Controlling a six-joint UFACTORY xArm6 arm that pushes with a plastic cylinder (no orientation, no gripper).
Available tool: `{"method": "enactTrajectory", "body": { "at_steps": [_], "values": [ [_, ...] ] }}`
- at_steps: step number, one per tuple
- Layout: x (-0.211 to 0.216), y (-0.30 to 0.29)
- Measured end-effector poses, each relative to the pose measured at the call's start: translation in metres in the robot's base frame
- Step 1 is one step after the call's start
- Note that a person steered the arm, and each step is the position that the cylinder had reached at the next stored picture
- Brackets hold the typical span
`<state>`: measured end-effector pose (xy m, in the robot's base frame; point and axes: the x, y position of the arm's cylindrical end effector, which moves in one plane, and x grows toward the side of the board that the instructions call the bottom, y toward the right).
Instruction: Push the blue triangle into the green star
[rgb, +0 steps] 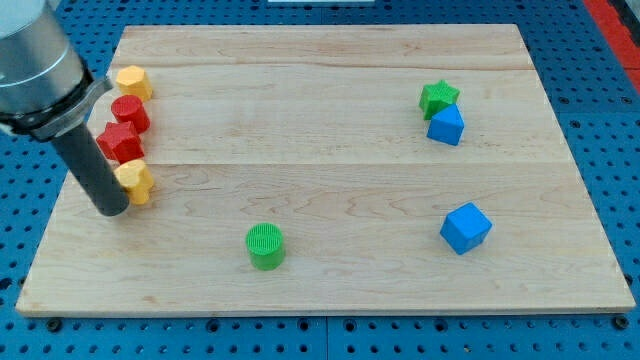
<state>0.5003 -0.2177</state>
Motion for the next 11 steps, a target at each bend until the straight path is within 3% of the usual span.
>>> {"method": "enactTrajectory", "body": {
  "at_steps": [1,2,4,7,11],
  "values": [
    [0.033,0.013],
    [0.045,0.064],
    [0.021,0.198],
    [-0.025,0.333],
    [-0.106,0.363]
  ]
}}
